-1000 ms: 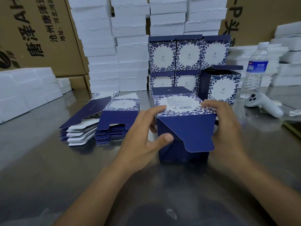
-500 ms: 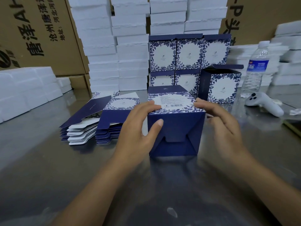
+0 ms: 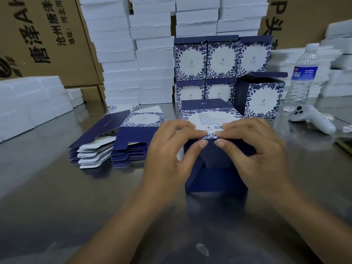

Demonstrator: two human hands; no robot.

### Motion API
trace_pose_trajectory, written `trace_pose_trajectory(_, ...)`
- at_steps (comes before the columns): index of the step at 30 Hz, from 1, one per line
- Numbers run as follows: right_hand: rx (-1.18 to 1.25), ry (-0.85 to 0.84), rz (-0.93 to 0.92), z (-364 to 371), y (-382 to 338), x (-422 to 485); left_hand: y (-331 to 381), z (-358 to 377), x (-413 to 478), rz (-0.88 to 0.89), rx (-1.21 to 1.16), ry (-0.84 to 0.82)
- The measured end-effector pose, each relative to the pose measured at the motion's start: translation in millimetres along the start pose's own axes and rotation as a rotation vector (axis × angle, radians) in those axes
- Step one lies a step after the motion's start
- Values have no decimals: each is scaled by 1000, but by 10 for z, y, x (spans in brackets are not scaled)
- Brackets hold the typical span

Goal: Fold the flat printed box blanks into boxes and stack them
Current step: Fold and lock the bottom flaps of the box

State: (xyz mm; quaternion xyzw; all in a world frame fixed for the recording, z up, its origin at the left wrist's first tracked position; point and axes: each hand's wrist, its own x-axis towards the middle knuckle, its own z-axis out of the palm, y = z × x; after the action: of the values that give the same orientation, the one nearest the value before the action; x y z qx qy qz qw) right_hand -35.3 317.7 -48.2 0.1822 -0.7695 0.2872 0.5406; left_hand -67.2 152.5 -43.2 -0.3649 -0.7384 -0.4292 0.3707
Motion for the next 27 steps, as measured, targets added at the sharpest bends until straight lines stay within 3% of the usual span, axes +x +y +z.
trace_pose_trajectory(5, 5, -17, -5, 8, -23, 11, 9, 37, -9, 70, 10, 80)
trace_pose_trajectory(27, 20, -44, -3, -67, 63, 59, -38, -10, 18, -12, -57, 64)
